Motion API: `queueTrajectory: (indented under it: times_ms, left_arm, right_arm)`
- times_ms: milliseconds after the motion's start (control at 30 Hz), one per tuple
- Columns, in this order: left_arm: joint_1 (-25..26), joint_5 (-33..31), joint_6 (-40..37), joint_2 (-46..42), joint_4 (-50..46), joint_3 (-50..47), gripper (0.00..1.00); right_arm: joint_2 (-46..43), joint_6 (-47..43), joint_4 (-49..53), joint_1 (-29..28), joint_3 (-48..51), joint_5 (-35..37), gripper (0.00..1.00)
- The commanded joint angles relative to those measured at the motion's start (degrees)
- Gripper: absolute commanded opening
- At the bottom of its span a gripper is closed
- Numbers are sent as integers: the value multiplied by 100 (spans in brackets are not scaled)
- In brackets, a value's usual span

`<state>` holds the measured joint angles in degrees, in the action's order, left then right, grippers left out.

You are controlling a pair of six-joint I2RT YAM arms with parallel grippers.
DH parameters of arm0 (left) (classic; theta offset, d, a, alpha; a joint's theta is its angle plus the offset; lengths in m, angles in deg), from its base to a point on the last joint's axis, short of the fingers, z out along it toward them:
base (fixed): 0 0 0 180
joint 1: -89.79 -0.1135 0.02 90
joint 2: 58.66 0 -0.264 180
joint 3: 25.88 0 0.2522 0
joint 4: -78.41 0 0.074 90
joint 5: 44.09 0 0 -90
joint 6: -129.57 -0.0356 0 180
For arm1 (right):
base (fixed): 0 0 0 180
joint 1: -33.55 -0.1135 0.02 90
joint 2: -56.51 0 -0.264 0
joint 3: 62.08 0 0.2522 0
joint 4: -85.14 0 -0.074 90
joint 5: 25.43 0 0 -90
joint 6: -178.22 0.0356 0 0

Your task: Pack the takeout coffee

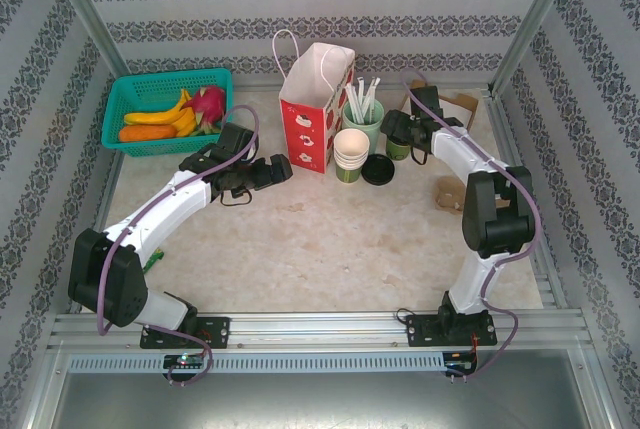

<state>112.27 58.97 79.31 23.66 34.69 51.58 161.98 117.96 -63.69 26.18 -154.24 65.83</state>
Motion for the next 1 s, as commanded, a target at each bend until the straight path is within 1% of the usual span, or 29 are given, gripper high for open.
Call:
queueTrajectory:
  times_ms: [0,167,367,500,633,800,967]
  left_arm:
    - [3,12,16,-121,78,-22,100]
    - [2,43,-28,-116,43,15,100]
    - [3,205,-4,-134,62,247,100]
    - [2,314,52,2,4,774,100]
    - [3,364,279,406,-460,1634,100]
    - [22,961,500,984,-621,2485,100]
    - [94,821,938,1154,-405,2838,100]
  right_arm:
    - [-281,-59,51,-8,-89,-55,95]
    - [-374,-57,56,-8,-65,-75,96]
    - [-835,149,73,-18,190,193,98]
    - [-1494,282,52,-27,665,421,98]
    - [-2305,464,26,-35,1381,718,98]
    - [-3391,544,125,-18,2299,957,98]
    - [-4173,638,282,-8,2927,1047,98]
